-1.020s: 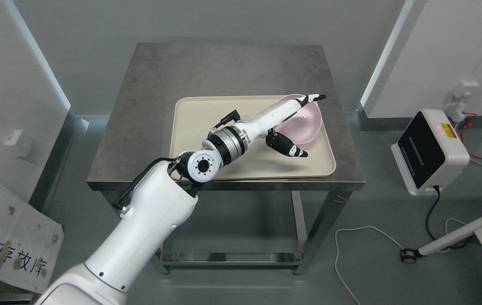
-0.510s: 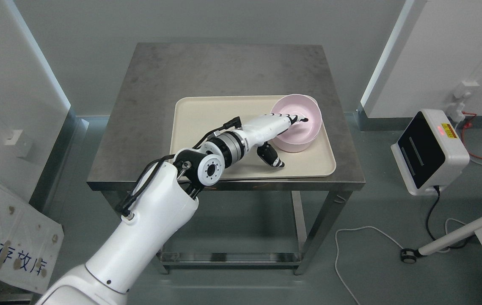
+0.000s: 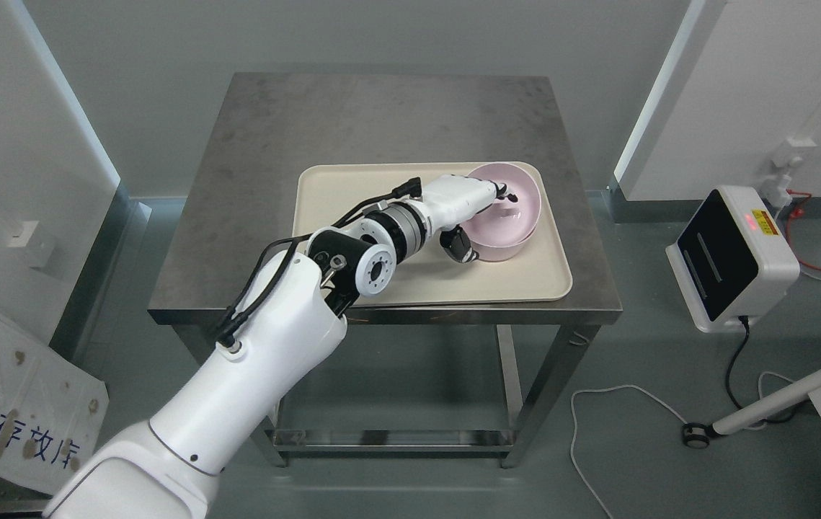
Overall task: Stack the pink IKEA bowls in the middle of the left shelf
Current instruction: 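Reposition the left hand and grip the rim of the stacked bowls, then lift the stacked pink bowls off the tray with the left hand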
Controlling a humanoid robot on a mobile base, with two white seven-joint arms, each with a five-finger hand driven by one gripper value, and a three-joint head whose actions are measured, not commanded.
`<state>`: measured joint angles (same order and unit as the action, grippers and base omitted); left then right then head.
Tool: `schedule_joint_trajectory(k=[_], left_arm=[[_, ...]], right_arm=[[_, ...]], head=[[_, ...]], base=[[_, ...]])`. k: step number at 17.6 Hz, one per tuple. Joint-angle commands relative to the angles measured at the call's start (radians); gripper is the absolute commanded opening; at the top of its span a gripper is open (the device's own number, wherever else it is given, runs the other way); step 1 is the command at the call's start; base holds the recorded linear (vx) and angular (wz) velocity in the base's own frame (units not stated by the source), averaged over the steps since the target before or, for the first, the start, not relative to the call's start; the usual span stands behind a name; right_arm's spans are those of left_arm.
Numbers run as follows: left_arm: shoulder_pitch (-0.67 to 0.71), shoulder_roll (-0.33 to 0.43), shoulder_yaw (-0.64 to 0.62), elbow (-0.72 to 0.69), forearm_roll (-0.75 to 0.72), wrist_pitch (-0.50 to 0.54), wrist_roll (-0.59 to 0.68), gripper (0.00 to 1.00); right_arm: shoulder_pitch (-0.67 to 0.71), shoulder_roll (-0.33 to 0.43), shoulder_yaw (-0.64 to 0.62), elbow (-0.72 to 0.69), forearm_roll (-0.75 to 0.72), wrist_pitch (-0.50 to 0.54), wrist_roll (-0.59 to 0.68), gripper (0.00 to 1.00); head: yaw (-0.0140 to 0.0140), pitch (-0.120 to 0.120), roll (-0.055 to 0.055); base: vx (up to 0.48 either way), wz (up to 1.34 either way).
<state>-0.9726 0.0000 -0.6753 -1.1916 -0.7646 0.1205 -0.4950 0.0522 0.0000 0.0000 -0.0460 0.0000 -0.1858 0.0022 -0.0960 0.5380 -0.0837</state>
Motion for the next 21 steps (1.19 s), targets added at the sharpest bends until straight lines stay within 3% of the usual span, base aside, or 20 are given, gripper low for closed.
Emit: schedule_joint_trajectory(k=[1,4,10,13,17,21], left_arm=[[-0.015,0.017,-0.099,0.055,-0.018,0.001,0.0,0.69],[-0.012,0.017,-0.104,0.055,-0.018,0.001,0.001,0.64],[-0.011,0.017,-0.078,0.055,-0.018,-0.004,0.006,0.42],[-0.011,0.017,-0.024,0.055,-0.016,-0.015,0.009,0.26],[-0.008,0.017,0.049,0.055,-0.013,-0.061,0.007,0.13],[-0.008,0.017,0.144,0.041,-0.005,-0.087,0.007,0.09]], right_arm=[[0.0,-0.017,-0.009,0.0,0.008,0.0,0.001,1.0],[0.0,-0.017,-0.009,0.0,0.008,0.0,0.001,1.0],[0.0,-0.017,-0.011,0.0,0.008,0.0,0.001,1.0],[0.0,-0.017,-0.011,0.0,0.008,0.0,0.001,1.0],[0.0,-0.017,-0.009,0.0,0.008,0.0,0.001,1.0],[0.0,-0.017,-0.009,0.0,0.008,0.0,0.001,1.0]], head=[[0.0,0.0,0.0],[0.0,0.0,0.0],[0.0,0.0,0.0],[0.0,0.0,0.0],[0.0,0.0,0.0],[0.0,0.0,0.0]], base=[[0.0,0.0],[0.0,0.0],[0.0,0.0],[0.0,0.0],[0.0,0.0],[0.0,0.0]])
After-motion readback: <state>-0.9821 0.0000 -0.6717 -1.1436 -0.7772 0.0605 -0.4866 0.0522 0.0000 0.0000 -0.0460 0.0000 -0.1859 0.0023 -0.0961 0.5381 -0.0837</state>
